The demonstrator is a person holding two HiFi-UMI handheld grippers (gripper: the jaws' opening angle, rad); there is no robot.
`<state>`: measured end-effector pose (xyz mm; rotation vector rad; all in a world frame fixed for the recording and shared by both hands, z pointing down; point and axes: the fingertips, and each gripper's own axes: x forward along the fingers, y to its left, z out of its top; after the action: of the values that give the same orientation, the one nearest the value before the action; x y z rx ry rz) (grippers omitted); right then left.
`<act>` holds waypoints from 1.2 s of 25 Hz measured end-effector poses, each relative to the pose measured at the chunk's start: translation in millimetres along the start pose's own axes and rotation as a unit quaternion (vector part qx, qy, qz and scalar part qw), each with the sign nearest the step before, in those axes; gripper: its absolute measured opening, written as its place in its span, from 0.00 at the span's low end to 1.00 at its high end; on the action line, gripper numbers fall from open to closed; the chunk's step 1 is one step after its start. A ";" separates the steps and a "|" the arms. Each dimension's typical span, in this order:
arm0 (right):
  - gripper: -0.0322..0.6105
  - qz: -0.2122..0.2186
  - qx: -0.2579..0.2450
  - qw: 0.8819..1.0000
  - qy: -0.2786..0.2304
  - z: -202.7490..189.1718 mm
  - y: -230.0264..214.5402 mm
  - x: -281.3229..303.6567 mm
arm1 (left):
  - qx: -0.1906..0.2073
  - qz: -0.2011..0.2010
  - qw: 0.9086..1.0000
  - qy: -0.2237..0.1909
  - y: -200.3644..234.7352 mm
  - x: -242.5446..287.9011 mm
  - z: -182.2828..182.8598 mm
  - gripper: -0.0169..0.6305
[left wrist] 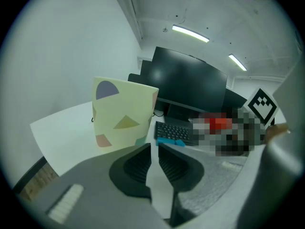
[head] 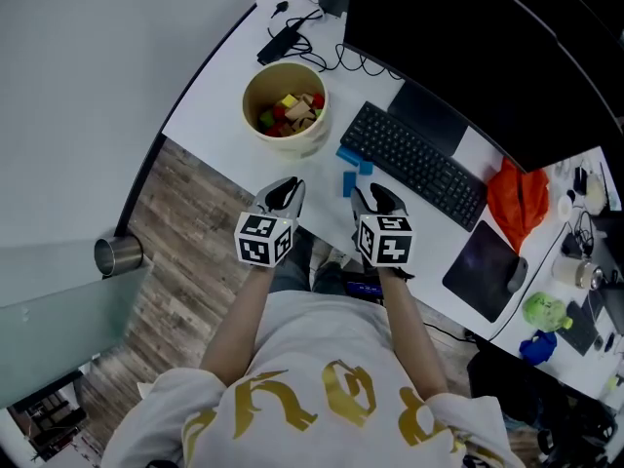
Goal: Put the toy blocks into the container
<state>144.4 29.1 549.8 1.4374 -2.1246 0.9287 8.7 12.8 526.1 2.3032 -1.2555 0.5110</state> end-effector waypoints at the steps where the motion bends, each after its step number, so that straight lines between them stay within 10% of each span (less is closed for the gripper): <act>1: 0.33 -0.001 -0.003 1.000 0.003 -0.8 1.0 1.8 | 0.000 -0.001 1.000 0.002 1.2 0.3 -1.0 0.12; 30: 0.37 -0.089 -0.041 0.991 0.089 -36.3 0.0 72.0 | -0.034 -0.050 0.998 0.036 36.2 42.2 -27.8 0.12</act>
<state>115.7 8.5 622.2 1.4195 -1.8518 0.8581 -3.2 -17.5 579.0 2.2574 -1.1007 0.5051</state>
